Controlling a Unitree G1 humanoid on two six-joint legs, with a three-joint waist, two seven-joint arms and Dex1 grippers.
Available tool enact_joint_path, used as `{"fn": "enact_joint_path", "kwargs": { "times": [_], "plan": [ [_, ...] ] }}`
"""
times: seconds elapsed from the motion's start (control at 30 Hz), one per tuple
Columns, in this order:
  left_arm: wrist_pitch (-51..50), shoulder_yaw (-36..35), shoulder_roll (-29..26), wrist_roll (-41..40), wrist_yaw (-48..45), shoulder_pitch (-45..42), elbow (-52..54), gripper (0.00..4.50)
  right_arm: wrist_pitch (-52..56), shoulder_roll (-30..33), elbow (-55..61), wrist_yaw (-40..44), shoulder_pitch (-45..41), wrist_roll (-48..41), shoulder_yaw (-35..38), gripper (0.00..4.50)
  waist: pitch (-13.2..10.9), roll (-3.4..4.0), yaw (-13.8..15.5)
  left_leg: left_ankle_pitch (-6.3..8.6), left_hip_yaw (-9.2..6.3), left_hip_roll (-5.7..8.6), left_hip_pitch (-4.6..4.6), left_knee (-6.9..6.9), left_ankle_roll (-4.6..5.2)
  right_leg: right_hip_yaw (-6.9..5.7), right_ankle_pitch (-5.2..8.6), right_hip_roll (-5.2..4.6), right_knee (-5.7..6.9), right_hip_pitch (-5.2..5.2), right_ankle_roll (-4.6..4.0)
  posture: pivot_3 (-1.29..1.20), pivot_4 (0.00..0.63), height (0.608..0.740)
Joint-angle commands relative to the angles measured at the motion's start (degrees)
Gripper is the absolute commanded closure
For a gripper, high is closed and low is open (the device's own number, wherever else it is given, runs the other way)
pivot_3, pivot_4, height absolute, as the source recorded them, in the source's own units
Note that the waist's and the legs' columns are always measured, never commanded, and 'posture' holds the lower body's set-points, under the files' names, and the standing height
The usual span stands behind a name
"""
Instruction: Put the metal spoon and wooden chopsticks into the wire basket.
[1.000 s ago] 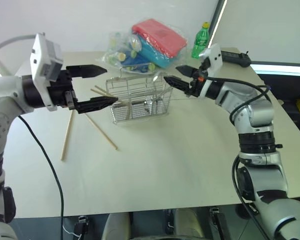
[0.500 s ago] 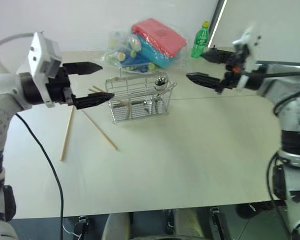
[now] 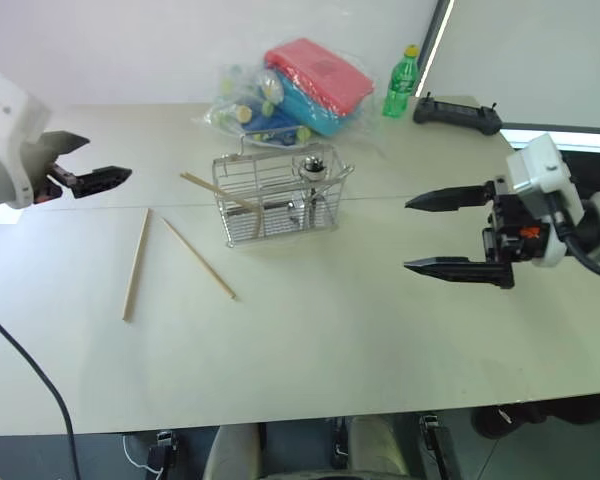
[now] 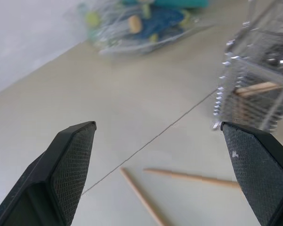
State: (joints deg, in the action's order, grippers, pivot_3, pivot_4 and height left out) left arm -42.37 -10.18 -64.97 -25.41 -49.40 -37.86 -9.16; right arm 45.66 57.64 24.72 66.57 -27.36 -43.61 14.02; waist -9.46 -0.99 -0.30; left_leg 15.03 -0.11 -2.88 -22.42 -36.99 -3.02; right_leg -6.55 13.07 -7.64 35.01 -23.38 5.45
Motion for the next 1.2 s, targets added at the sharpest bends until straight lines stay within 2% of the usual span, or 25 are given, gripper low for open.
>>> {"fn": "enact_joint_path", "kwargs": {
  "times": [0.03,0.17,0.27,0.4,0.6,0.87,1.2],
  "plan": [
    [-2.8,5.2,3.1,5.0,3.0,-6.3,-7.3,0.0,0.6,-1.2,3.2,-3.7,0.2,-2.2,1.2,0.09,0.0,-0.01,0.6,0.0,0.0,0.0,-0.01,-0.01,0.0,0.0,-0.01,0.0,0.01,0.0,0.01,0.0,0.15,0.678],
    [-4.2,13.7,8.9,13.7,7.0,-13.7,-17.6,0.0,2.4,-2.4,3.8,-7.7,-0.2,-3.8,1.2,0.09,0.0,-0.2,1.3,-0.01,0.01,0.02,-0.04,-0.04,0.01,0.0,-0.15,0.01,0.02,0.02,0.09,0.0,0.15,0.678],
    [-4.3,16.5,13.4,17.9,9.9,-18.4,-26.2,0.0,3.8,-3.0,4.6,-10.1,-0.7,-5.2,0.8,0.09,0.0,-0.39,1.3,-0.01,0.01,0.03,-0.09,-0.08,0.02,0.0,-0.17,0.01,0.05,0.01,0.08,0.0,0.15,0.678],
    [-3.7,16.4,19.2,20.6,13.8,-23.8,-37.4,0.0,5.2,-3.0,5.7,-12.4,-0.8,-7.2,0.8,0.09,0.0,-0.46,1.1,-0.01,0.0,0.03,-0.09,-0.07,0.02,0.0,-0.16,0.01,0.05,0.0,0.1,0.0,0.15,0.678],
    [-0.2,14.9,23.0,22.4,17.8,-28.3,-48.9,0.0,6.5,-2.0,6.1,-14.6,-0.8,-9.0,1.4,0.09,0.0,-0.48,0.9,-0.01,0.0,0.02,-0.08,-0.05,0.02,0.0,-0.15,0.0,0.09,-0.04,0.12,0.0,0.15,0.678],
    [3.5,13.8,25.8,24.0,19.5,-29.3,-56.4,0.0,7.0,-0.1,8.0,-15.1,3.2,-10.9,3.8,0.09,0.0,-0.59,1.2,-0.01,-0.02,0.02,-0.1,-0.06,0.02,-0.01,-0.16,-0.01,0.08,-0.02,0.1,0.0,0.15,0.678],
    [3.8,12.5,28.9,25.0,20.1,-29.6,-59.7,0.0,6.7,-0.3,7.8,-17.7,2.9,-12.2,3.3,0.09,0.0,-0.61,1.2,-0.01,-0.02,0.03,-0.06,-0.1,0.02,-0.01,-0.16,-0.02,0.09,0.02,0.11,0.0,0.15,0.678]
  ]
}}
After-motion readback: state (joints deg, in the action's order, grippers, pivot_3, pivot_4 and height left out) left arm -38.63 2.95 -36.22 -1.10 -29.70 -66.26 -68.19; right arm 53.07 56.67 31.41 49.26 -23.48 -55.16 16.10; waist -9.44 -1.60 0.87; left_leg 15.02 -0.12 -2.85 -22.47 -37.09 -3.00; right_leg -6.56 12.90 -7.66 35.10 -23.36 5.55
